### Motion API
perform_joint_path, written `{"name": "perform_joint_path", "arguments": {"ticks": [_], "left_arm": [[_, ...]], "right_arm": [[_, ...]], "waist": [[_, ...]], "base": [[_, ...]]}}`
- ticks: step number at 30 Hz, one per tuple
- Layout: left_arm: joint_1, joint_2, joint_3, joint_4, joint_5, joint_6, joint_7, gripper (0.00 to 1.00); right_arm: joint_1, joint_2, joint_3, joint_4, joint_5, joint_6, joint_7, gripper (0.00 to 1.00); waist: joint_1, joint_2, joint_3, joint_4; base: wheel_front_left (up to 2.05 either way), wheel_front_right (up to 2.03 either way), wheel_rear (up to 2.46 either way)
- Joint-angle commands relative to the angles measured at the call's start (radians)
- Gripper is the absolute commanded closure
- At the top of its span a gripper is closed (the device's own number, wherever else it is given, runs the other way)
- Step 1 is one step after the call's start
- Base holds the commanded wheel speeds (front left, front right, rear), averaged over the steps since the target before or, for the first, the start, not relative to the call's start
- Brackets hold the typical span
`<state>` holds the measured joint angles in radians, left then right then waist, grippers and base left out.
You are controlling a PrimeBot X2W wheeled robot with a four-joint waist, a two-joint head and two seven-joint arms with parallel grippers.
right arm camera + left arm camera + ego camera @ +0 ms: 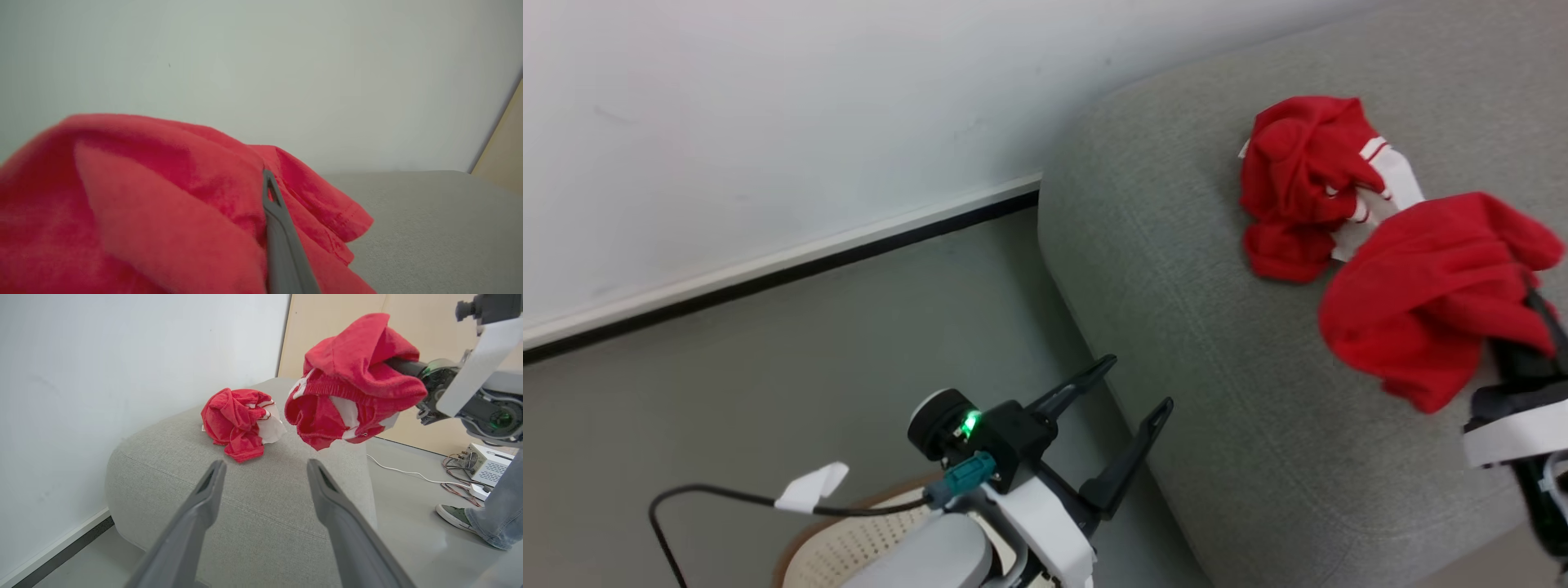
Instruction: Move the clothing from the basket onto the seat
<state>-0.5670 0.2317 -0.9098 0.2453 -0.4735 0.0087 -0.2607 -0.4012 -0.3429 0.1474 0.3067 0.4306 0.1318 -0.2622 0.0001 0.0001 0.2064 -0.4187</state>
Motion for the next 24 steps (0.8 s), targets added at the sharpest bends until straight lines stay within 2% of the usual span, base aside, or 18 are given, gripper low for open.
{"name": "perform_joint_path", "arguments": {"ticks": [1,14,18,24], "left_arm": [[-0.012,0.002,0.003,0.001,0.009,-0.002,0.001,0.0],[-0.103,0.011,-0.001,-0.009,0.043,0.003,0.028,0.0],[-0.121,0.005,-0.001,-0.006,0.049,0.006,0.025,0.0],[-0.139,-0.007,0.004,0.004,0.05,0.009,0.018,0.0]], "right_arm": [[-0.017,-0.005,-0.006,0.005,0.006,-0.002,-0.004,1.0],[-0.165,-0.162,-0.145,0.199,0.047,-0.002,-0.003,1.0],[-0.208,-0.204,-0.119,0.308,0.057,-0.002,-0.003,1.0],[-0.287,-0.262,0.026,0.474,0.113,-0.002,0.059,1.0]], "waist": [[-0.0001,-0.0001,0.031,0.029],[-0.0001,-0.0001,0.224,0.177],[-0.0001,-0.0001,0.258,0.208],[-0.0001,-0.0001,0.286,0.241]], "base": [[0.0,0.0,0.0],[0.0,0.0,0.0],[0.0,0.0,0.0],[0.0,0.0,0.0]]}}
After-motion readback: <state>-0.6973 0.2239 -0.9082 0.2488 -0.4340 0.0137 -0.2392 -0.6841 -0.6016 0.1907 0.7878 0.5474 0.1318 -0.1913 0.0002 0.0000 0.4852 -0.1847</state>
